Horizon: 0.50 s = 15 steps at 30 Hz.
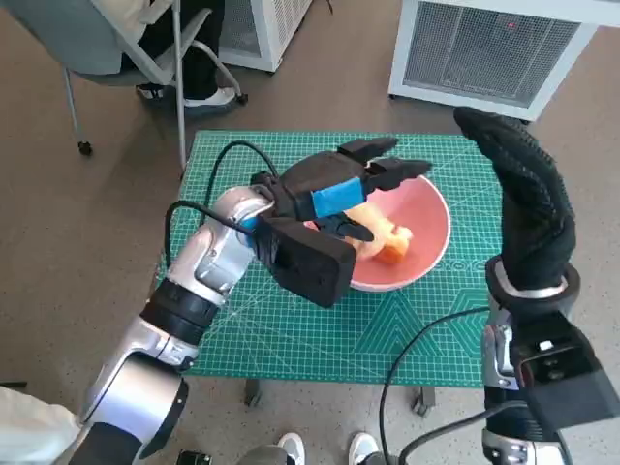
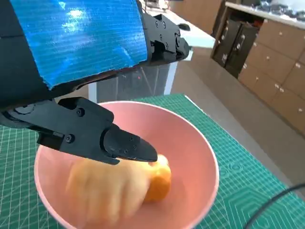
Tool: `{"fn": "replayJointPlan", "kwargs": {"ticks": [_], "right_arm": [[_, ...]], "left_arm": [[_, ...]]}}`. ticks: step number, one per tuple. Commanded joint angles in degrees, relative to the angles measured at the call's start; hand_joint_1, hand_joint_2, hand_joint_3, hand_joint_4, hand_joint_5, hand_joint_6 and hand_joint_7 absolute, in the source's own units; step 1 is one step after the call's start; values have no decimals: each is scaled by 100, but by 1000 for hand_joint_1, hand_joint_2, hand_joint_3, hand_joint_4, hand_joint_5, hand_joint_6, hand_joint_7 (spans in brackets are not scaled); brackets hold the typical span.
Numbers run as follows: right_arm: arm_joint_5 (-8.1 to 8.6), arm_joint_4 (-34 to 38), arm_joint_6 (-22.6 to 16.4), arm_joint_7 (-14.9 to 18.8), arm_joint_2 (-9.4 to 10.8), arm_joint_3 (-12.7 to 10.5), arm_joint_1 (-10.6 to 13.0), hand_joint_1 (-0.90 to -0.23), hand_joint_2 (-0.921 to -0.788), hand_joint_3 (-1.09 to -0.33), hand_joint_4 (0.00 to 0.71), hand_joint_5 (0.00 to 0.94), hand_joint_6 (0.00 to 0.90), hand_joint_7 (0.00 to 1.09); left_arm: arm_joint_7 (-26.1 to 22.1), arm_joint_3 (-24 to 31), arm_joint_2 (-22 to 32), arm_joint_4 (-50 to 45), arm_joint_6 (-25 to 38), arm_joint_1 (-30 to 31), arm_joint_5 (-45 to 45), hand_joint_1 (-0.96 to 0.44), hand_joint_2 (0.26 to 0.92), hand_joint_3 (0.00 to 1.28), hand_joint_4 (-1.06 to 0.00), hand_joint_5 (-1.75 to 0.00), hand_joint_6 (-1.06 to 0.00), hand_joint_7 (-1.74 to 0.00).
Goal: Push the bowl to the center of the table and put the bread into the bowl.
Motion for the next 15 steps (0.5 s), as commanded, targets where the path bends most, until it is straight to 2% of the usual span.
{"fn": "replayJointPlan", "kwargs": {"ticks": [1,9,15], "right_arm": [[-94,-25,96,-68,18,-12,117,-559,-921,-740,291,1,16,705],[-42,-102,196,-72,-24,-33,70,-542,-921,-743,292,1,18,702],[4,-268,364,-72,-48,-43,19,-541,-921,-742,281,0,22,699]], "left_arm": [[5,211,38,138,-205,-126,-265,-455,921,117,1,1,-157,-36],[-521,1103,-35,57,-386,134,-1769,-458,921,188,-29,-12,-200,-53],[-508,1812,-411,-499,-200,555,-2983,-432,921,263,-96,-39,-249,-88]]}}
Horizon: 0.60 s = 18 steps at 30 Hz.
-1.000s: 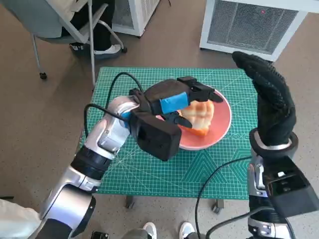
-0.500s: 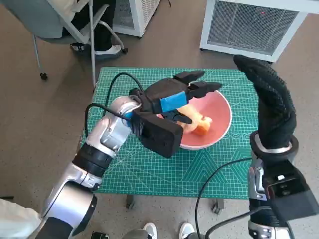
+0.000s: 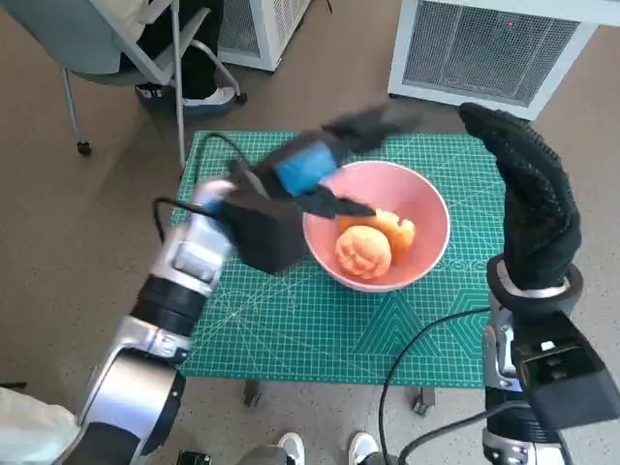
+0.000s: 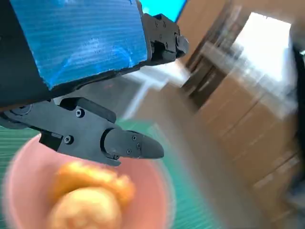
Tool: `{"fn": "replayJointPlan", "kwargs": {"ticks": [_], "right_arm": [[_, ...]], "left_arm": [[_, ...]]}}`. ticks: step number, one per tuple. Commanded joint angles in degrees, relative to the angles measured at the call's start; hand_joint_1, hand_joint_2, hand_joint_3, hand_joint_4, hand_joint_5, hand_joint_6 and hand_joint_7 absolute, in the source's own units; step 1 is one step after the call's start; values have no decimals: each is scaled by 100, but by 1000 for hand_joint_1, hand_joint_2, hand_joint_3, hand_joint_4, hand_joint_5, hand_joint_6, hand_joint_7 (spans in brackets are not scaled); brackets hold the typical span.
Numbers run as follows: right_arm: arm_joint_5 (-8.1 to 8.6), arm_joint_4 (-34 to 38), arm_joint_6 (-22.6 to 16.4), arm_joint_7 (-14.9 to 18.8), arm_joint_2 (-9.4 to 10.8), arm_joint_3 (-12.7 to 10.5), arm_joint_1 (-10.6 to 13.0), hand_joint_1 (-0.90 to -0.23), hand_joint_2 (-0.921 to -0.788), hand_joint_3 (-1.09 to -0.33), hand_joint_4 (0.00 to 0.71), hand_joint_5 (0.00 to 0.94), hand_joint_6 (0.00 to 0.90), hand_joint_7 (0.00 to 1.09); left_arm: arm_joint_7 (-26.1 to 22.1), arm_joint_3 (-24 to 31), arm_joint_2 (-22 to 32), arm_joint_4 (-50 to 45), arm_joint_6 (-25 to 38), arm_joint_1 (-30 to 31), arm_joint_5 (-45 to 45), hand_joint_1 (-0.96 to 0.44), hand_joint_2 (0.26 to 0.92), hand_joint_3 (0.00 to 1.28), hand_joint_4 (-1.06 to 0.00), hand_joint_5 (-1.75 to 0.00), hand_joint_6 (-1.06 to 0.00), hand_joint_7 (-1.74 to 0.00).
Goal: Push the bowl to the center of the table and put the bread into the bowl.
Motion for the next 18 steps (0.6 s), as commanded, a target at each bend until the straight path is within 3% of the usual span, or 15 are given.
{"fn": "replayJointPlan", "kwargs": {"ticks": [1,2,4,7,13,18], "right_arm": [[-22,-132,199,-32,-33,-26,10,-542,-921,-742,278,0,23,699],[-28,-153,222,-37,-36,-30,3,-544,-921,-741,276,0,24,699],[-46,-190,269,-51,-38,-36,-16,-550,-921,-740,272,0,25,699],[-72,-261,360,-77,-31,-35,-55,-558,-921,-738,270,0,26,699],[-96,-366,482,-110,-11,-14,-110,-568,-921,-734,280,6,30,702],[-161,-458,582,-143,-14,-1,-132,-562,-921,-735,282,7,30,704]], "left_arm": [[63,532,-364,-583,135,480,-896,-428,921,276,-104,-43,-254,-95],[95,599,-421,-683,157,554,-1017,-427,921,285,-110,-44,-231,-144],[150,734,-561,-850,152,718,-1269,-413,921,308,-129,-46,-96,-425],[185,920,-779,-1056,97,960,-1649,-399,921,324,-153,-55,-31,-585],[98,1106,-1005,-1400,102,1253,-2118,-391,921,342,-182,-73,-2,-752],[37,1126,-1007,-1639,49,1412,-2166,-386,921,349,-185,-79,0,-788]]}}
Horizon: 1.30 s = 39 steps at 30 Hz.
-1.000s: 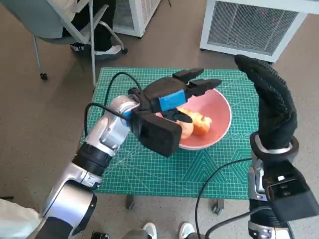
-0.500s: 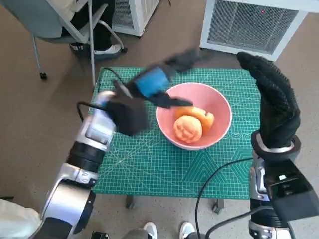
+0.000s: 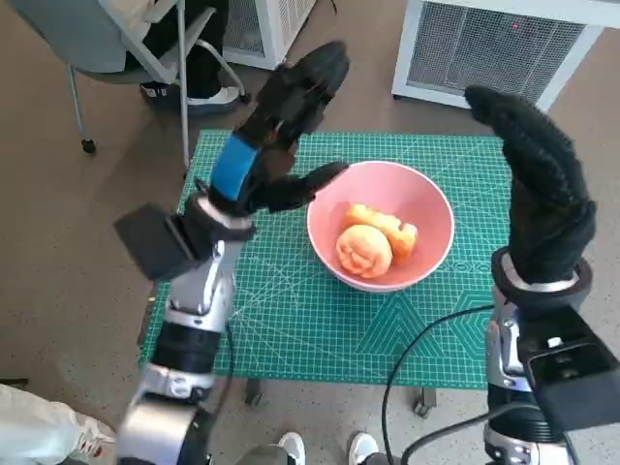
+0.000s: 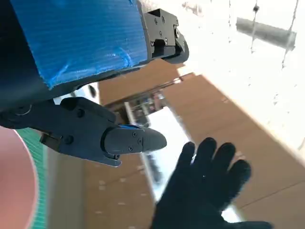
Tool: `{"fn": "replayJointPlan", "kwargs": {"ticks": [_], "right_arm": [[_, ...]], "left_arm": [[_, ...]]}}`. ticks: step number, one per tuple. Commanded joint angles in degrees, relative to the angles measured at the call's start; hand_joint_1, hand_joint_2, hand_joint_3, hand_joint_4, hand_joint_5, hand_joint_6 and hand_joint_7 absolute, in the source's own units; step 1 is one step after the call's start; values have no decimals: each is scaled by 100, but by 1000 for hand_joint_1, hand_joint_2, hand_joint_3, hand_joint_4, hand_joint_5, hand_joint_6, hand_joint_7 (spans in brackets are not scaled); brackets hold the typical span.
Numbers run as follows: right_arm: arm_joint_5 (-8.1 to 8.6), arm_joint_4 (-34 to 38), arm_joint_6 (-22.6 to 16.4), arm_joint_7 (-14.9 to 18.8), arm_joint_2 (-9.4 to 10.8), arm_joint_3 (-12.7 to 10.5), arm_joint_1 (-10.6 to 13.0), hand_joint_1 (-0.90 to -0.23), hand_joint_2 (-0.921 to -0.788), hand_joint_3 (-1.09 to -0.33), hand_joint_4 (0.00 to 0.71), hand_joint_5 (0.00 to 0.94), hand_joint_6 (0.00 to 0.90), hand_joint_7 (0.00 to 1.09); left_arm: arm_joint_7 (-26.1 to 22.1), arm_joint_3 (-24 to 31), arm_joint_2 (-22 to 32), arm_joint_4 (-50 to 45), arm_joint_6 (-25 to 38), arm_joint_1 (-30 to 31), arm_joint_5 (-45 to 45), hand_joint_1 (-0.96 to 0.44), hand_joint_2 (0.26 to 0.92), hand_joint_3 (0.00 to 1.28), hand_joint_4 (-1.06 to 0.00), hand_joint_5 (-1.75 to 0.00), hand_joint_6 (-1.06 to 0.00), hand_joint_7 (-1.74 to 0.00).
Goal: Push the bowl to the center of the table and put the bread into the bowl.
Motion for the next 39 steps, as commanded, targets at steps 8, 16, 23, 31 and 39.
{"fn": "replayJointPlan", "kwargs": {"ticks": [8,16,23,31,39], "right_arm": [[-200,-142,270,-83,6,34,-14,-549,-921,-734,284,7,28,706],[-218,-95,373,-58,1,55,-96,-551,-921,-734,284,6,24,707],[-139,-134,489,1,-28,61,-122,-540,-921,-738,284,6,21,707],[-115,-230,612,32,-41,74,-108,-540,-921,-741,285,5,19,706],[-99,-259,704,49,-37,84,-125,-546,-921,-742,285,5,16,706]], "left_arm": [[-80,90,14,-614,-12,214,-129,-417,921,352,-183,-91,1,-805],[-84,115,-60,-865,-46,374,-227,-432,921,358,-14,-439,1,-824],[-44,115,-121,-1023,-24,487,-279,-413,921,363,0,-493,1,-873],[78,77,-152,-1137,-95,593,-119,-390,921,360,1,-524,1,-899],[185,40,-117,-1200,-200,695,110,-373,921,356,1,-519,1,-886]]}}
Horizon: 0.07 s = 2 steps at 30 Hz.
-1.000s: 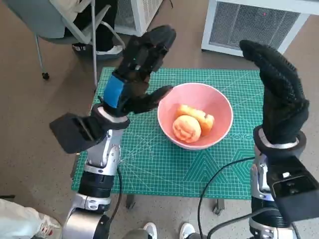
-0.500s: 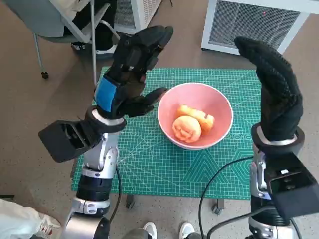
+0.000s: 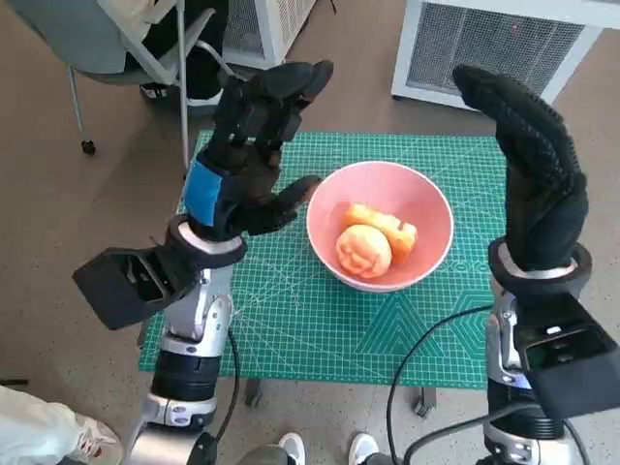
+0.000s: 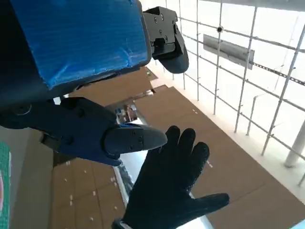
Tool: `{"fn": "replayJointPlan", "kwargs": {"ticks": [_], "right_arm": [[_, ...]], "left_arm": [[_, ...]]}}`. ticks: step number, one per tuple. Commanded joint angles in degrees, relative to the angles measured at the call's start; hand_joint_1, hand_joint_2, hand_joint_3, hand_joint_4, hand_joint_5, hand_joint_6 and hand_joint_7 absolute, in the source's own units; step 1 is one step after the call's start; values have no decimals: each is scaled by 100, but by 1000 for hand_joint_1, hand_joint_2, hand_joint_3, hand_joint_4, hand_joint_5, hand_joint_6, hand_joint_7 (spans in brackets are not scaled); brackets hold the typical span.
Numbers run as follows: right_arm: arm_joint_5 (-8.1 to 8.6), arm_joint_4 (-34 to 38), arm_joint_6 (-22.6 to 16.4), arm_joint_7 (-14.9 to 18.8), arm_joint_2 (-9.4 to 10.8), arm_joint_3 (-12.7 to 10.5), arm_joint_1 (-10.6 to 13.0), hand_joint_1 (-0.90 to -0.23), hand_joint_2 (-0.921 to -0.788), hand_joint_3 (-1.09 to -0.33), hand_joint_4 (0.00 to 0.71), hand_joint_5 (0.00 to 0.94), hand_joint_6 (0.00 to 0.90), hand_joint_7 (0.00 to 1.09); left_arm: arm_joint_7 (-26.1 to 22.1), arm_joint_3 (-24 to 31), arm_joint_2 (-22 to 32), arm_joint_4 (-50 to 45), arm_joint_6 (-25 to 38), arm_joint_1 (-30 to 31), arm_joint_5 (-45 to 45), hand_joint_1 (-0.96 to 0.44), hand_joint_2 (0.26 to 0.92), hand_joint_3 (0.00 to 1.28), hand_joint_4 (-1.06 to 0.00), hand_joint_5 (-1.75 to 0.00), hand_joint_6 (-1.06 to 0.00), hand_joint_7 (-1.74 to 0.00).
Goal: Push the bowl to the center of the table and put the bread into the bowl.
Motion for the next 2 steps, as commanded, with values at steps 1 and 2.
{"fn": "replayJointPlan", "kwargs": {"ticks": [1,2], "right_arm": [[87,-21,120,82,-27,35,15,-548,-921,-742,285,5,16,707],[94,-25,129,86,-26,37,12,-549,-921,-742,285,5,15,707]], "left_arm": [[84,-37,37,-123,-118,117,184,-373,921,356,1,-518,1,-884],[104,-38,42,-131,-129,126,215,-376,921,356,1,-518,1,-881]]}}
